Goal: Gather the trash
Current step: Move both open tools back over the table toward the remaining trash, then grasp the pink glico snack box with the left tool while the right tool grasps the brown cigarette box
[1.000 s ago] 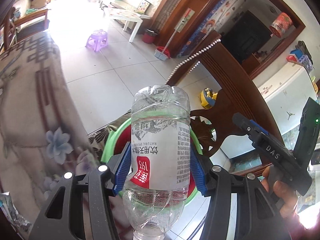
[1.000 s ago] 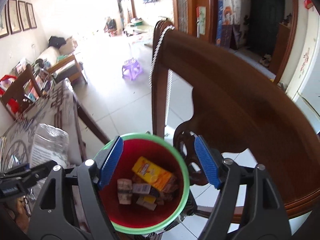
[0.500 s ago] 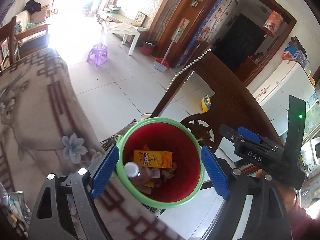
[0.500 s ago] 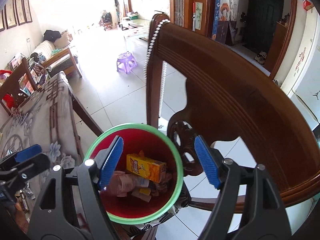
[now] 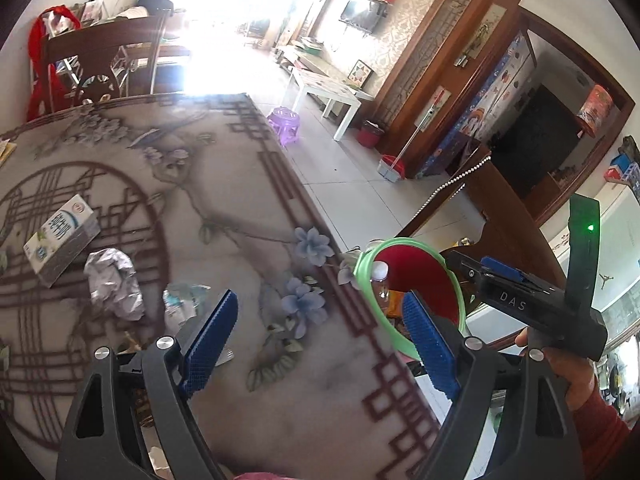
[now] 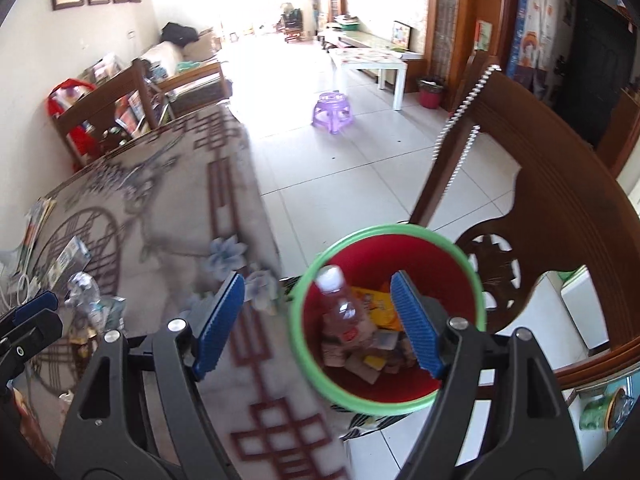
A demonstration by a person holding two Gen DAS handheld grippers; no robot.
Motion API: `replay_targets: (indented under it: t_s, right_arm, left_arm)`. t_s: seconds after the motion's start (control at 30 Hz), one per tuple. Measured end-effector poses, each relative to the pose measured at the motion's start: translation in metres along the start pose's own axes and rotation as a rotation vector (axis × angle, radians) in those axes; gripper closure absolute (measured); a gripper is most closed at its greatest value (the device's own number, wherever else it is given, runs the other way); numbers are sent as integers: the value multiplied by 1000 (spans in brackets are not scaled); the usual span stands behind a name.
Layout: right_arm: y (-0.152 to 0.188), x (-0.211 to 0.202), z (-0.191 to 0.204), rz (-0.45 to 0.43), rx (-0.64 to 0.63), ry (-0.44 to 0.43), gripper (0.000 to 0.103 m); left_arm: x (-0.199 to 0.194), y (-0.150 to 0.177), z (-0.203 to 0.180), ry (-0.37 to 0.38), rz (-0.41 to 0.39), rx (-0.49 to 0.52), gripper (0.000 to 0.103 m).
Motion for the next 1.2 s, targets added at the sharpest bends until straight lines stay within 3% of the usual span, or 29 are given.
replay_targets:
  t_s: [0.57,0.97,1.2]
  right_arm:
    - [64,-15,135,85,-52,-36,28]
    - [93,-24,163,113,-35,-13,28]
    - [101,-29,172,109,-19,-11,28]
  left_arm:
    - [-53,47,88,22,34,-9,23]
    - [-66,86,129,28,101,-17,23]
    - [-60,120,137,37,201,19,23]
Point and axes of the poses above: each gripper's, at about its wrist camera, not at the fingertips, and x roughly the way its jaws point, z to its left, y to its underside, the point moved 7 cm from there along x, roughly the way its jaws point, and after that the axes turned 2 degrees about -y, right-handed, at the moved point
